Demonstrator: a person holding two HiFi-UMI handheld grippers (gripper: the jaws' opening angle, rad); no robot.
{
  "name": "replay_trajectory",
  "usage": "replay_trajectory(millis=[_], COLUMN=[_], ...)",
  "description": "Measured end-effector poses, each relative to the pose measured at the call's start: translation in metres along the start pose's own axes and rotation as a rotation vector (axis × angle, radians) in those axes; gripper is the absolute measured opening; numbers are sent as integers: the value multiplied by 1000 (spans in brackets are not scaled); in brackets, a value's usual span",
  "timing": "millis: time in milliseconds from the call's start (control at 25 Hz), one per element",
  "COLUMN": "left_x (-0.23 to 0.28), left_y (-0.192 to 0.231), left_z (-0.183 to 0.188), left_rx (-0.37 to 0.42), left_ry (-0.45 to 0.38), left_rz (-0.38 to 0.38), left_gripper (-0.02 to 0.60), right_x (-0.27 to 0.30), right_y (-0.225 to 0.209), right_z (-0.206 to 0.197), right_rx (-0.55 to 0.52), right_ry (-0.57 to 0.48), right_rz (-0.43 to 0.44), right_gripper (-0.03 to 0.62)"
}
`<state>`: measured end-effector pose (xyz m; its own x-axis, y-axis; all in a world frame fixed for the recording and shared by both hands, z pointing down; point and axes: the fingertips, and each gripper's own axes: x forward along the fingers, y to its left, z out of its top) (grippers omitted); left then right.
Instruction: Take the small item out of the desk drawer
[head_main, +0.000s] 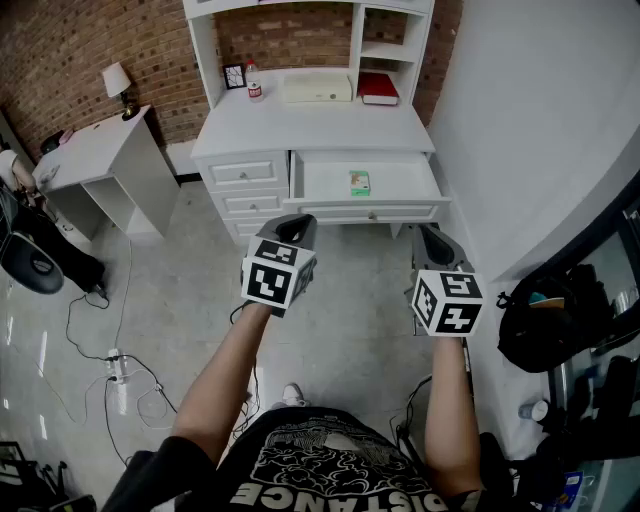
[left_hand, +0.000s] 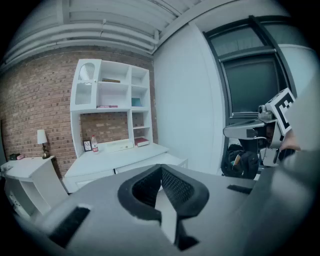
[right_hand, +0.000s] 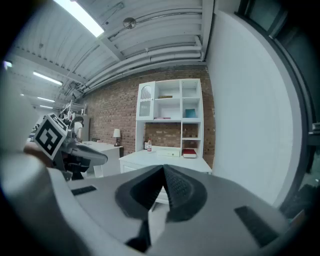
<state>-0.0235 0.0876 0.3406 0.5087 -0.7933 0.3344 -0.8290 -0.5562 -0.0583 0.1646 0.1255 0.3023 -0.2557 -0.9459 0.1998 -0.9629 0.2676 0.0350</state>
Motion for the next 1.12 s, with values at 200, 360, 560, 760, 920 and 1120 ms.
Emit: replay_trajectory(millis=[200,360,560,760,920,1120], left_x=[6,11,16,21,31,51], left_y=[-16,-30,-44,-46,-39,-19], left_z=[0,1,4,9,13,13], left_rx=[0,0,-1,6,9,6], left_ry=[4,13,14,9,4,11], left_rz=[8,25,42,51,54,55], left_gripper=[8,8,8,8,9,9], right_x=[-2,-3,-3,3,17,46], right_y=[-6,-11,-13,-15,-18,-20], right_z=[-5,-6,-6,-10,-11,-9], right_rx=[5,-16,-39,-35,-28,-29], right_ry=[-2,4,4,7,13,27], right_rz=[41,83,130,158,167,167], right_gripper=[5,20,53,96,122,164])
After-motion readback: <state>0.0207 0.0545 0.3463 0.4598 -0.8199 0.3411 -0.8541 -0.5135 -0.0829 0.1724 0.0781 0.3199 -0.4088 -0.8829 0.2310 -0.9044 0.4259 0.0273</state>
